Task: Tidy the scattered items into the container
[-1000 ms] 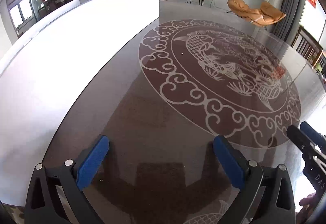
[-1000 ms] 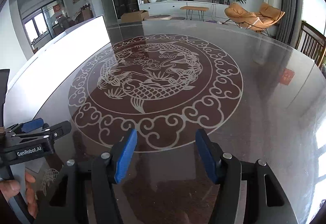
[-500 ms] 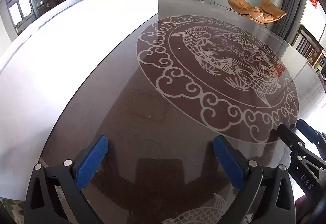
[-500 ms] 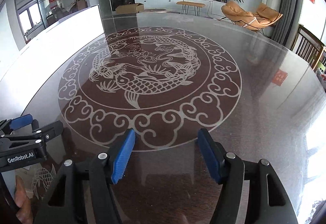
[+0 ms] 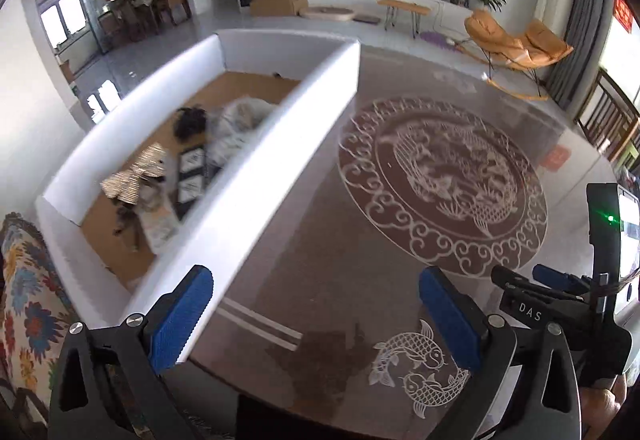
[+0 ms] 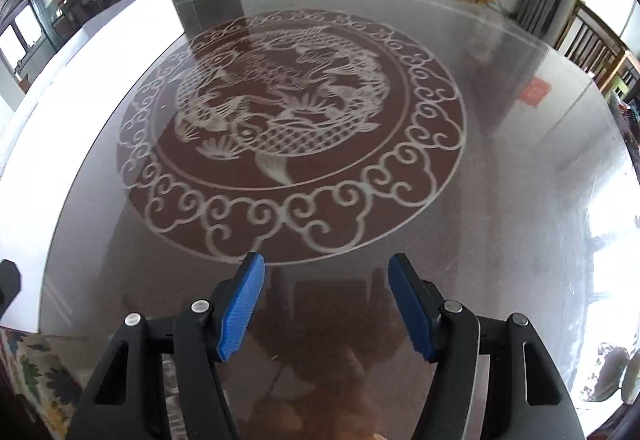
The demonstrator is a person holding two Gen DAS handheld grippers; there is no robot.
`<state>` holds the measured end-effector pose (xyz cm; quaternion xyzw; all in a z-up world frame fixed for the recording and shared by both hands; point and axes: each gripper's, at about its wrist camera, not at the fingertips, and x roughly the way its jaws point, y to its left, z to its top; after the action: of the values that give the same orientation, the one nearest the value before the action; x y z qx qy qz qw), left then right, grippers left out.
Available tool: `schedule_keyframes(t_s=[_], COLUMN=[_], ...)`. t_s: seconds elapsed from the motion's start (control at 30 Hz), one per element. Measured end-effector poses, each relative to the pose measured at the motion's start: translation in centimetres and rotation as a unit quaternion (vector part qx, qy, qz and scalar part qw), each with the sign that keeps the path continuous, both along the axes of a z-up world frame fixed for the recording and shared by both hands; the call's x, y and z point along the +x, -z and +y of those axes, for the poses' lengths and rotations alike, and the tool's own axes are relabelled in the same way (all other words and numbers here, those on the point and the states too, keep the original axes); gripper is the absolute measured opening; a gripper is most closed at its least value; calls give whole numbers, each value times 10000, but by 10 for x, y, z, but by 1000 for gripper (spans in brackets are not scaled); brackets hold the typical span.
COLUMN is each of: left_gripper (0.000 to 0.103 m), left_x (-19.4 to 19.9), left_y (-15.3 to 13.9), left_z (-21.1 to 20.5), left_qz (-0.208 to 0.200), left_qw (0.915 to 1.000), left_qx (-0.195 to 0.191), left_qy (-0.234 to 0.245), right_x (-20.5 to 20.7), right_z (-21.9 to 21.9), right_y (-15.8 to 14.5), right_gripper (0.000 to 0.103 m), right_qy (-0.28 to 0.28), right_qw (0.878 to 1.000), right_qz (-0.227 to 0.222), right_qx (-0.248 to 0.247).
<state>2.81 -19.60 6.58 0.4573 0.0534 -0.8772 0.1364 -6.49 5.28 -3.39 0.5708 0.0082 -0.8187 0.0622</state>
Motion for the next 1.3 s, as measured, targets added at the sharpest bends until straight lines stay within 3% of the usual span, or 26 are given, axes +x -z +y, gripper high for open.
schedule_keyframes(t_s=[0.1,0.17,0.23,0.3,0.37,0.5,0.73,1.3], left_gripper=[103,103,103,103,103,103,103,103], left_x=[17,31,41,46,45,40,28,15], left_y=[-40,-61,-70,-72,-67,-49,-38,-37], left_z=[-42,-71,-96,-117,-130,-142,-150,-165], left_qz=[299,428,507,523,399,139,127,166], left_qw=[9978,9940,9896,9842,9823,9808,9792,9767], left_qx=[-289,-425,-486,-594,-608,-572,-389,-168], left_qy=[-513,-912,-1257,-1583,-1724,-1859,-1989,-2135], right_x=[5,12,18,25,25,22,9,-13], right_z=[-46,-82,-120,-163,-209,-242,-244,-256], right_y=[-66,-120,-168,-192,-189,-174,-174,-158], right_gripper=[65,65,65,66,65,65,65,65], right_qy=[-515,-904,-1398,-2139,-2850,-3057,-3087,-3197], right_qw=[9957,9855,9676,9435,9338,9316,9325,9319], right_qz=[616,1245,1866,2306,2034,1692,1713,1547], right_qx=[-457,-713,-971,-1041,-738,-1002,-767,-737])
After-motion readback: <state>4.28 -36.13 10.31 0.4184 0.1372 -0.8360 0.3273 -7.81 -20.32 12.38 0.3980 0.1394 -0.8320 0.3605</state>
